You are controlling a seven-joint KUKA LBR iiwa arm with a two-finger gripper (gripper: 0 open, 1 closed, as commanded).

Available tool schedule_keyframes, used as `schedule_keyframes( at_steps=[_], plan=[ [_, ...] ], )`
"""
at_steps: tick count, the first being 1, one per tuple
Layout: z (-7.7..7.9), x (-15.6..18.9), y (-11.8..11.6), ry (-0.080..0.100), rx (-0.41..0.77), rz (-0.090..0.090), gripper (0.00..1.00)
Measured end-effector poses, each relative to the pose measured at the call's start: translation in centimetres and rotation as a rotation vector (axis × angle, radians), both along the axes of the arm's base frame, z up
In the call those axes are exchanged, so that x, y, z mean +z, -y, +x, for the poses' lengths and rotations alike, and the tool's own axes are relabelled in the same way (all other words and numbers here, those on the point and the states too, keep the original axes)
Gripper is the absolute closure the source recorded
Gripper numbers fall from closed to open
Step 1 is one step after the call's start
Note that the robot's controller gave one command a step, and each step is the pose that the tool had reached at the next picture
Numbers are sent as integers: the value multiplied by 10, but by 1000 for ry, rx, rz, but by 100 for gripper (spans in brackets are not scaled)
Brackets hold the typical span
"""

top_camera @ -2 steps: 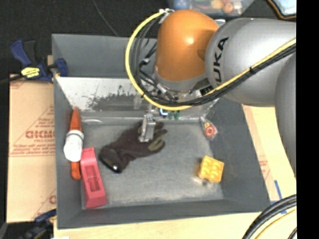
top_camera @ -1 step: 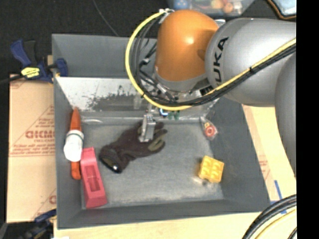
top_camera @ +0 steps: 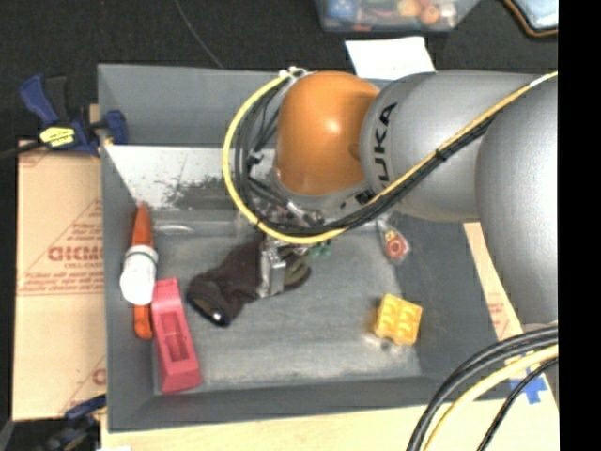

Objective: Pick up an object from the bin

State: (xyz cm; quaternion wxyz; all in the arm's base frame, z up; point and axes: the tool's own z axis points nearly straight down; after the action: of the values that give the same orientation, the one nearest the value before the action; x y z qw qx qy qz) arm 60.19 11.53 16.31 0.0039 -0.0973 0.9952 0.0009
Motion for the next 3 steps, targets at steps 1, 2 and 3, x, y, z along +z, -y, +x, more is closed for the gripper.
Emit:
schedule_keyframes(
  at_steps=[1,2,3],
  plan=[
    [-2,-17,0,-5,-5,1,0],
    [0,-22,3,-4,-11,2,0],
    [37,-21,-72,4,287,4,0]
  ],
)
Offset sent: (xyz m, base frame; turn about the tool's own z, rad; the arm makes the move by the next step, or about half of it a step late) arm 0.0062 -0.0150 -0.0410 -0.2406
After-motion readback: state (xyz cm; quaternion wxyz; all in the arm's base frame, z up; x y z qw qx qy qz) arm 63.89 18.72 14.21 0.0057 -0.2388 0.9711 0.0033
